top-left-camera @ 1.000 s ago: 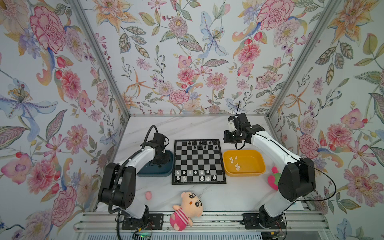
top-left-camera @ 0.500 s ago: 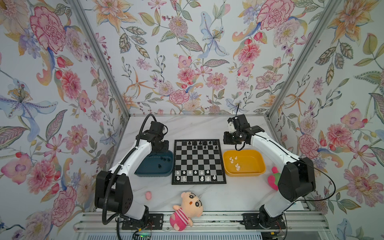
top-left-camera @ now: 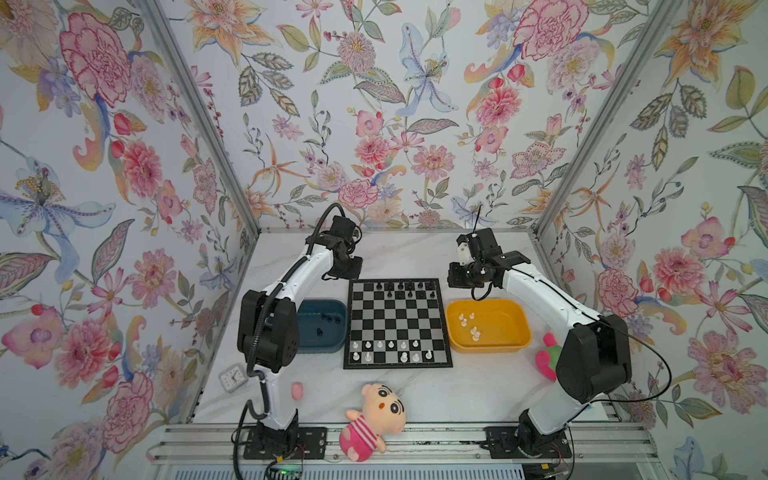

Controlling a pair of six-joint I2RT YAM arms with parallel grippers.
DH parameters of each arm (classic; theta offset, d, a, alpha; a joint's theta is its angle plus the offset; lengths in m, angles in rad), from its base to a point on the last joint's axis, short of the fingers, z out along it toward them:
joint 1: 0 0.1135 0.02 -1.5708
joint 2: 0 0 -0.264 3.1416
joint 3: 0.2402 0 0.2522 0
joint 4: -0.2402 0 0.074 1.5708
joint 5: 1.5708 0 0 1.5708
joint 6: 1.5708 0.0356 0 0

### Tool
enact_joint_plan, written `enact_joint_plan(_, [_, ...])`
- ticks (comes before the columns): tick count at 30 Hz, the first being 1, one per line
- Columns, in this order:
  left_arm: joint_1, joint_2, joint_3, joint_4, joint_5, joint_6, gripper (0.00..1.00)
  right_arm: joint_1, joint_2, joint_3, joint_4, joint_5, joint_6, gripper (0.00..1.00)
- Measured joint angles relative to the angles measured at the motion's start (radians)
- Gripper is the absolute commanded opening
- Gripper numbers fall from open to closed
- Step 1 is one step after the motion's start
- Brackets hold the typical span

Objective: Set up the chess pieces on the board
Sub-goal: 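Lift the black piece and carry it over the board's farthest rank, then lower the black piece onto the farthest rank and open the left gripper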

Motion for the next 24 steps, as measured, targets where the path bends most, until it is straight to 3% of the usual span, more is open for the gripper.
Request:
enact_joint_plan(9, [-0.042,0.175,0.229,-0.036,0.019,0.027,0.00,-0.003,0.000,-0.003,0.002,-0.018,0.000,0.07])
enact_joint_plan(24, [-0.048,0.201,0.145,-0.052,0.023,0.033,0.00,-0.003,0.000,-0.029,0.015,-0.041,0.008,0.06])
